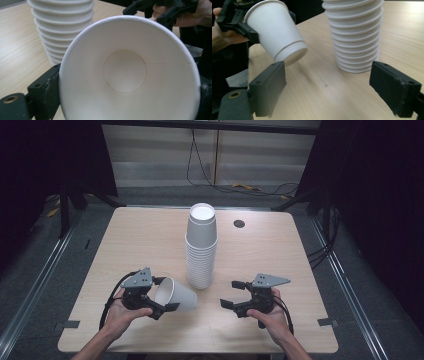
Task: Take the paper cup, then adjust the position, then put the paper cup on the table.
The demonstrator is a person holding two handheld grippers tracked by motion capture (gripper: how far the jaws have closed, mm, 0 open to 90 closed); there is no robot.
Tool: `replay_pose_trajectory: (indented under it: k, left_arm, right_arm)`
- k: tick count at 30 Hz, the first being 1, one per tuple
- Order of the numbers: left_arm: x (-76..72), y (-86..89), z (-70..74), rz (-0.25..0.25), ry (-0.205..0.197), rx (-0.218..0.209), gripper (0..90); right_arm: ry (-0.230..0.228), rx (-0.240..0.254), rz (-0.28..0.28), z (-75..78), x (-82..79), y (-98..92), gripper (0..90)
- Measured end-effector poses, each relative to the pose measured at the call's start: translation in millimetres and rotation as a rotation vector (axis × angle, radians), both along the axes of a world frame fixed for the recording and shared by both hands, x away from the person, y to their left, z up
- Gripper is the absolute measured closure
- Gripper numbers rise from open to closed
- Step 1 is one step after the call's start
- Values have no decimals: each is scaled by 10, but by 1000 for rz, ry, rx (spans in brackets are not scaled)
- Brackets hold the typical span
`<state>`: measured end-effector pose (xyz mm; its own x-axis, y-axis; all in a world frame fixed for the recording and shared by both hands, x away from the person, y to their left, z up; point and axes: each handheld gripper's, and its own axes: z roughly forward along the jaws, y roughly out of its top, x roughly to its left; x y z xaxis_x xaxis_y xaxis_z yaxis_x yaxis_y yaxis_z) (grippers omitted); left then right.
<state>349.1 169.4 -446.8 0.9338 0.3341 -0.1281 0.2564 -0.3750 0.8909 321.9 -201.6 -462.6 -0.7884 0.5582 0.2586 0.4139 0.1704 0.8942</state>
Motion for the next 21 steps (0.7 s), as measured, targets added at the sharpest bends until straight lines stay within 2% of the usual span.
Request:
replay_pose_trajectory:
  k: [6, 10, 13, 16, 18, 21]
  left_arm:
    - [28, 117, 9, 45, 6, -4, 76]
    - [46, 119, 29, 65, 13, -1, 76]
    - [48, 96, 66, 66, 5, 19, 74]
    - [77, 106, 91, 95, 14, 9, 73]
    - [119, 131, 109, 129, 21, 20, 73]
    - [177, 158, 126, 154, 24, 39, 73]
  right_arm:
    - [-23, -8, -58, -5, 3, -21, 138]
    - [-36, -6, -81, 2, 4, -34, 139]
    - [-39, -9, -87, 5, 4, -42, 139]
    - [-48, -5, -93, 18, 26, -46, 139]
    - [-55, -1, -99, 36, 43, -53, 139]
    - [-65, -5, -118, 41, 59, -76, 139]
